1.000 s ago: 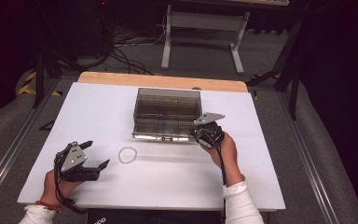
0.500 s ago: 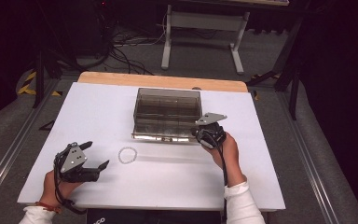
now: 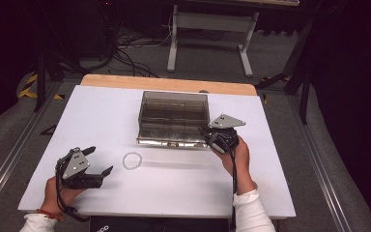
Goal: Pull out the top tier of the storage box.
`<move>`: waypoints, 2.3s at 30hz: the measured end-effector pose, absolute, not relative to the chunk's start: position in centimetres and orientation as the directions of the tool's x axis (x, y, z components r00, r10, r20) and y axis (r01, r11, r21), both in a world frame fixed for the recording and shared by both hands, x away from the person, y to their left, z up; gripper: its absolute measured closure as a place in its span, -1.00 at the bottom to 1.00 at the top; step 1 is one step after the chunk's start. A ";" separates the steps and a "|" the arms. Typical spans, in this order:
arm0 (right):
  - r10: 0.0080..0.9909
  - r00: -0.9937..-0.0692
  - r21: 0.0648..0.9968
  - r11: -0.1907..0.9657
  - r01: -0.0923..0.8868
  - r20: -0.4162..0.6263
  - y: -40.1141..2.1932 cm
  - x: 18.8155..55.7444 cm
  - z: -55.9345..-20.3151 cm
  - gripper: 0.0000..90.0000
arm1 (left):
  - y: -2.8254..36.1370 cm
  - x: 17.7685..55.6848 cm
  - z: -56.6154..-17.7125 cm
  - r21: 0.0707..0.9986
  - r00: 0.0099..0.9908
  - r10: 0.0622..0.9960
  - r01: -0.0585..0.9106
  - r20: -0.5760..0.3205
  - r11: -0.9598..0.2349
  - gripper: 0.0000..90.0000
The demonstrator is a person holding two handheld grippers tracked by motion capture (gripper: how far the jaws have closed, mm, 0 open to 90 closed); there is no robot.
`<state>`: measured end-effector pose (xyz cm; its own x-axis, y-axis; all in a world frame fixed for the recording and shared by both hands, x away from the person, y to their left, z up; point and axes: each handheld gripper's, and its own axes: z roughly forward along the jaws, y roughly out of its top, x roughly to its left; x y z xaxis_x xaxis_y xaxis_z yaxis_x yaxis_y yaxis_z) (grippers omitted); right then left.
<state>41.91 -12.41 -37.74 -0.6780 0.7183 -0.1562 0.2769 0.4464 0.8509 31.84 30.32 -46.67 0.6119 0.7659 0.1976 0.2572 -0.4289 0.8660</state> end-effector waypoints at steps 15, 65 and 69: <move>0.773 -0.624 0.936 0.294 0.194 -0.113 -13.9 40.5 -37.0 -0.53 | 30.4 31.9 -46.7 0.863 0.612 0.766 0.263 0.197 -0.432 -0.71; 0.795 -0.591 0.942 0.288 0.172 -0.136 -17.8 33.4 -44.2 -0.70 | 26.8 33.3 -47.0 0.806 0.743 0.654 0.297 0.142 -0.513 -0.60; 0.786 -0.601 0.935 0.308 0.177 -0.145 -17.6 32.9 -44.7 -0.71 | 25.6 34.4 -47.2 0.789 0.776 0.619 0.307 0.116 -0.532 -0.53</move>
<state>32.86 -17.62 -44.73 -0.6011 0.7858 -0.1454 0.1767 0.3082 0.9348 34.39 25.64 -47.18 0.7764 0.6194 0.1160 0.3068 -0.5323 0.7890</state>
